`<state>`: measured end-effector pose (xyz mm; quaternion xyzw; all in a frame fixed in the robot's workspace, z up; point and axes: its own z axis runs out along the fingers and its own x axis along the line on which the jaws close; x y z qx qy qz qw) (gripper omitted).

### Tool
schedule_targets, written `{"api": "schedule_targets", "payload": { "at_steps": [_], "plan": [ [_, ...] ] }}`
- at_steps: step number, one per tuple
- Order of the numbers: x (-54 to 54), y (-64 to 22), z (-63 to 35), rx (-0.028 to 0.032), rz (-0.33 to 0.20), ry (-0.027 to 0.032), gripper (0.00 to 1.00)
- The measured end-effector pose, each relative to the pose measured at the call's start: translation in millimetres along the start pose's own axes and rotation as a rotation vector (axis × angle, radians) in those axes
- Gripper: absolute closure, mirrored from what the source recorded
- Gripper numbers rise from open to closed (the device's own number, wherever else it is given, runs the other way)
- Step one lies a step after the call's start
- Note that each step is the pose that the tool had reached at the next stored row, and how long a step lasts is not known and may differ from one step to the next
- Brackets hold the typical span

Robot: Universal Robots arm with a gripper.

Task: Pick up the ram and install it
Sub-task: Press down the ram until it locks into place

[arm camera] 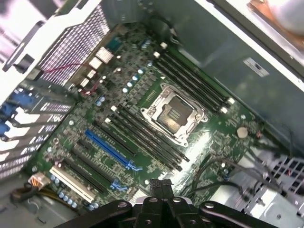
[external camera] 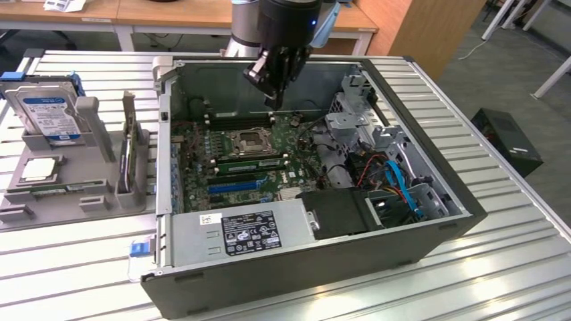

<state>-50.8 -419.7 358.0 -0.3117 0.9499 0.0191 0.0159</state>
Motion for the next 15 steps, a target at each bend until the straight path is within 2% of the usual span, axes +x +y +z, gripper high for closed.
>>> {"api": "schedule_targets", "payload": {
  "at_steps": [15],
  "plan": [
    [0.1,-0.1,2.1,0.0115,0.271,-0.0072,0.89]
  ]
}}
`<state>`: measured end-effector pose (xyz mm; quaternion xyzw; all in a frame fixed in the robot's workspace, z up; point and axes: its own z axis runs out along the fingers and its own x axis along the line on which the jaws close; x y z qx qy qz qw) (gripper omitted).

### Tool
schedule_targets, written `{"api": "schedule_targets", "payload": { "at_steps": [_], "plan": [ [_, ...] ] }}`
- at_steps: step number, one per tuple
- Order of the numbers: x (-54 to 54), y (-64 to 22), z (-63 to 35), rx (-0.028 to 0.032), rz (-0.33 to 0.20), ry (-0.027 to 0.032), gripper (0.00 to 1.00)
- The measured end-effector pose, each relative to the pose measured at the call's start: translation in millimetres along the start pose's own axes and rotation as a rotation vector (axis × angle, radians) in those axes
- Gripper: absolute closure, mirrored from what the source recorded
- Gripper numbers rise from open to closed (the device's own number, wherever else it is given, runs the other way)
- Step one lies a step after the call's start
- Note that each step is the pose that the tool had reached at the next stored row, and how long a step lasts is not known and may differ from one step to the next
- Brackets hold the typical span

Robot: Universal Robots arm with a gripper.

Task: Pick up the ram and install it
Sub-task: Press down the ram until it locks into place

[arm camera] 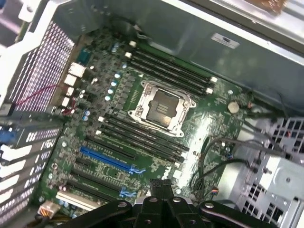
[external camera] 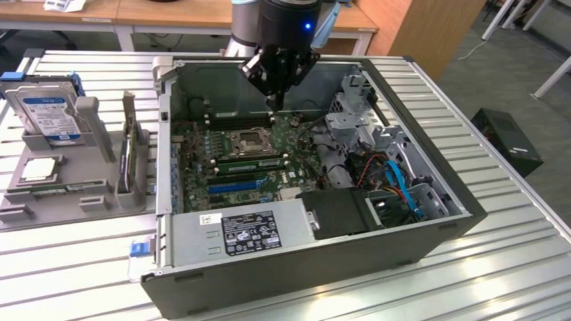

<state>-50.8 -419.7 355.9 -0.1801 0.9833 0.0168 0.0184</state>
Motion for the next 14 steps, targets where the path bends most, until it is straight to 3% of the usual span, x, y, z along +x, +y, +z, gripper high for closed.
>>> {"api": "schedule_targets", "payload": {
  "at_steps": [2,10,14],
  "plan": [
    [1.0,0.3,0.3,0.0009,0.025,-0.0007,0.89],
    [1.8,0.8,0.5,-0.0009,0.034,-0.0018,0.89],
    [2.0,0.8,0.6,0.0005,0.083,-0.0034,0.89]
  ]
}}
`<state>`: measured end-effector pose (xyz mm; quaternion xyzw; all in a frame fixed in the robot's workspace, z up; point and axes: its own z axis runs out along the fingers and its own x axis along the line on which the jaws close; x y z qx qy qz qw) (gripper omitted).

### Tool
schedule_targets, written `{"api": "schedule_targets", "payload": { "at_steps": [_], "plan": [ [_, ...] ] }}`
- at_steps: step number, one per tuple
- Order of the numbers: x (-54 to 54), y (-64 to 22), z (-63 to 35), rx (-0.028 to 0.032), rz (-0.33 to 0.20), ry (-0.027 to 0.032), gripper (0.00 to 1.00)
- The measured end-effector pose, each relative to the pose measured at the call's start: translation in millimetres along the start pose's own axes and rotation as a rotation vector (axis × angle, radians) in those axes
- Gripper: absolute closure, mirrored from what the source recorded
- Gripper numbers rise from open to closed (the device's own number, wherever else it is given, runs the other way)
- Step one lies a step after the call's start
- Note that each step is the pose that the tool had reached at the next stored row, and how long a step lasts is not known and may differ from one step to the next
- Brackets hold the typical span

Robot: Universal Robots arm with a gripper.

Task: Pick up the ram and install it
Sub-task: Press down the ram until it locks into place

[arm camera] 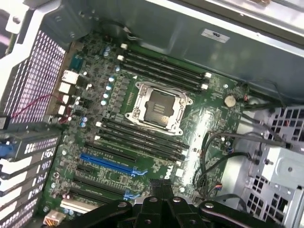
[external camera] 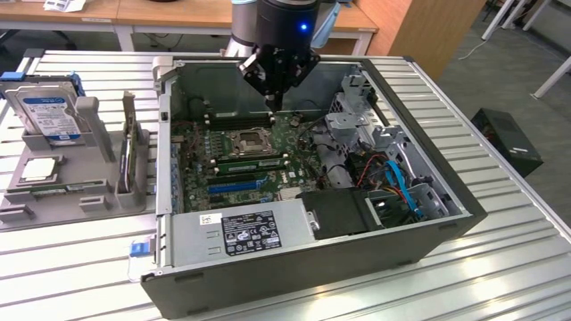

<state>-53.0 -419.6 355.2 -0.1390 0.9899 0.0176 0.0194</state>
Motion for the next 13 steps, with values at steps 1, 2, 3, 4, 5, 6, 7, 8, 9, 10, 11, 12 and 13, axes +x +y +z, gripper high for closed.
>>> {"api": "schedule_targets", "payload": {
  "at_steps": [1,2,3,4,5,6,7,8,9,10,11,12,13],
  "plan": [
    [0.0,0.0,0.2,0.0007,0.016,-0.0005,0.89],
    [0.0,0.0,0.4,0.0013,0.033,-0.0011,0.89],
    [0.0,0.0,0.5,0.0021,0.049,-0.0015,0.89],
    [0.0,0.0,0.7,0.0028,0.067,-0.0020,0.89],
    [0.0,0.0,0.8,0.0035,0.083,-0.0026,0.89],
    [0.1,0.0,0.9,0.0040,0.097,-0.0029,0.89],
    [0.1,0.0,0.9,0.0040,0.102,-0.0031,0.89],
    [0.1,0.0,1.0,0.0037,0.103,-0.0033,0.89],
    [0.1,0.0,1.0,0.0037,0.103,-0.0034,0.89],
    [0.1,0.0,0.9,0.0037,0.103,-0.0033,0.89],
    [0.2,0.0,1.0,0.0036,0.105,-0.0034,0.89],
    [0.2,0.1,1.0,0.0036,0.109,-0.0035,0.89],
    [0.3,0.1,1.1,0.0027,0.115,-0.0041,0.89]
  ]
}}
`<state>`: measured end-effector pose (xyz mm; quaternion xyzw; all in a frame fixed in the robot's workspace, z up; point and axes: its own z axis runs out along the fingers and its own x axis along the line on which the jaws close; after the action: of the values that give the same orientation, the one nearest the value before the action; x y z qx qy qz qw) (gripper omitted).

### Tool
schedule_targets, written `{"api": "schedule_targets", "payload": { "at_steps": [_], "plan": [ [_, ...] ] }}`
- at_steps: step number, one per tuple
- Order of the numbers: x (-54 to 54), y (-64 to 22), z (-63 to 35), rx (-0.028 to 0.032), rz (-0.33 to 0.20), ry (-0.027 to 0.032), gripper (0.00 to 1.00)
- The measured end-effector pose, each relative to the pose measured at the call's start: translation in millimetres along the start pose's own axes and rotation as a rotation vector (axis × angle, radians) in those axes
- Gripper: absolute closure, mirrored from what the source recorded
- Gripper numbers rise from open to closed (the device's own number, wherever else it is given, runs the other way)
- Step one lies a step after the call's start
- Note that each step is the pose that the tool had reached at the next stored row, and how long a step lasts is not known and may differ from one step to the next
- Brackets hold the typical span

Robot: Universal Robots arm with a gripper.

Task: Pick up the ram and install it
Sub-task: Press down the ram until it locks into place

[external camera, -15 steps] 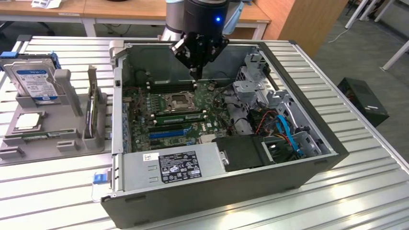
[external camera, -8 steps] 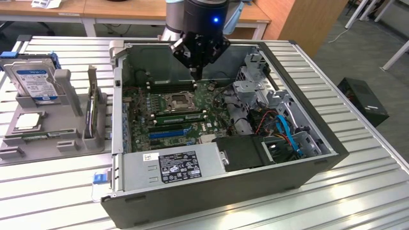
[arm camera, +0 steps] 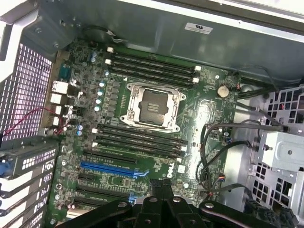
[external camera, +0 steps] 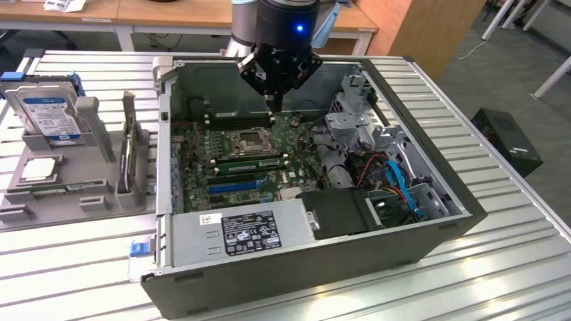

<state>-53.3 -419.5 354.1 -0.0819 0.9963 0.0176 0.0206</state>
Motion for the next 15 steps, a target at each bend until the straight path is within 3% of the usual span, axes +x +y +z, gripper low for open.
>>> {"api": "schedule_targets", "payload": {
  "at_steps": [4,15],
  "plan": [
    [0.5,0.1,0.1,-0.0037,0.029,-0.0017,0.89],
    [4.8,1.0,0.7,-0.0043,0.060,-0.0029,0.89]
  ]
}}
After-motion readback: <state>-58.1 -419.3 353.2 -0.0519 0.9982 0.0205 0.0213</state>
